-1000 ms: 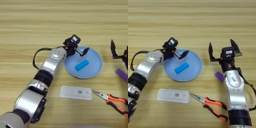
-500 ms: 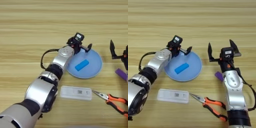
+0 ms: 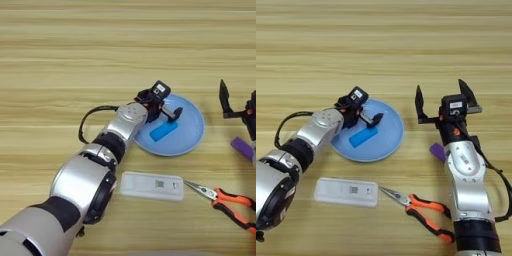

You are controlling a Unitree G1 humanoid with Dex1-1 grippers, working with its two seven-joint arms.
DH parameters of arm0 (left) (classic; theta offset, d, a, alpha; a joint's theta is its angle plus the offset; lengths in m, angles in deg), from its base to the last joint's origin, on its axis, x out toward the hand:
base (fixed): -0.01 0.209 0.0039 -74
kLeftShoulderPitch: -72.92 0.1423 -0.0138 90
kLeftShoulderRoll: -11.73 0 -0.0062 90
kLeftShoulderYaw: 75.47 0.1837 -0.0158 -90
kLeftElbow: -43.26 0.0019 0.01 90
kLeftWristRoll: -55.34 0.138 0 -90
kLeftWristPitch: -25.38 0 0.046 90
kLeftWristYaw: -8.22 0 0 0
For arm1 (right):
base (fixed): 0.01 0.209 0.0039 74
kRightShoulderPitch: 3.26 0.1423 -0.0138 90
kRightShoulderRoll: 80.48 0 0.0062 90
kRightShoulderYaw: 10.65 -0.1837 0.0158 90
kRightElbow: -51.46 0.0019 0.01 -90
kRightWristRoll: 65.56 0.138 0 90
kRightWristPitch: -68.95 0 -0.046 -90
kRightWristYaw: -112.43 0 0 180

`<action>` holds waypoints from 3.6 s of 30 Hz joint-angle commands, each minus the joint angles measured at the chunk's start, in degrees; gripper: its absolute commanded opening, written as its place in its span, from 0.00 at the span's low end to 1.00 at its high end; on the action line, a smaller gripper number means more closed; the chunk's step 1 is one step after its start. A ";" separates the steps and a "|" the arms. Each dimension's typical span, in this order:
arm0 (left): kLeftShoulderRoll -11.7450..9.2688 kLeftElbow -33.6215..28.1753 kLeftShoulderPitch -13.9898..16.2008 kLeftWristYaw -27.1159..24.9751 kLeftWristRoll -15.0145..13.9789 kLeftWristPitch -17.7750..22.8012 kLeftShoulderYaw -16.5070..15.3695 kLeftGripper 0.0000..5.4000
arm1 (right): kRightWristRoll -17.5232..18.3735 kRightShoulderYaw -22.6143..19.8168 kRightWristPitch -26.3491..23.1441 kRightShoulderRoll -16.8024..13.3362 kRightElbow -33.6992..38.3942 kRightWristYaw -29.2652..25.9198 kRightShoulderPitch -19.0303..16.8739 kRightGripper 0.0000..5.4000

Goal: Move the objects on the table

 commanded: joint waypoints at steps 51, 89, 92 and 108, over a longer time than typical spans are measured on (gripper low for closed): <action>-14.22 -41.86 27.26 -16.82 3.25 6.27 7.59 0.99 | 0.68 -1.10 -0.92 -1.06 0.23 -0.20 1.35 1.00; -32.65 -65.88 35.74 -29.77 3.45 23.55 17.21 0.99 | 0.99 -1.83 -4.00 -1.03 5.20 0.54 0.90 1.00; -33.65 -67.12 36.08 -30.80 3.12 24.26 17.52 0.99 | 0.94 -1.83 -4.29 -0.92 5.55 0.62 0.89 1.00; -37.69 -71.13 35.20 -38.02 -0.34 30.08 18.75 0.99 | 0.74 -1.82 -4.91 -0.86 6.12 0.91 1.40 1.00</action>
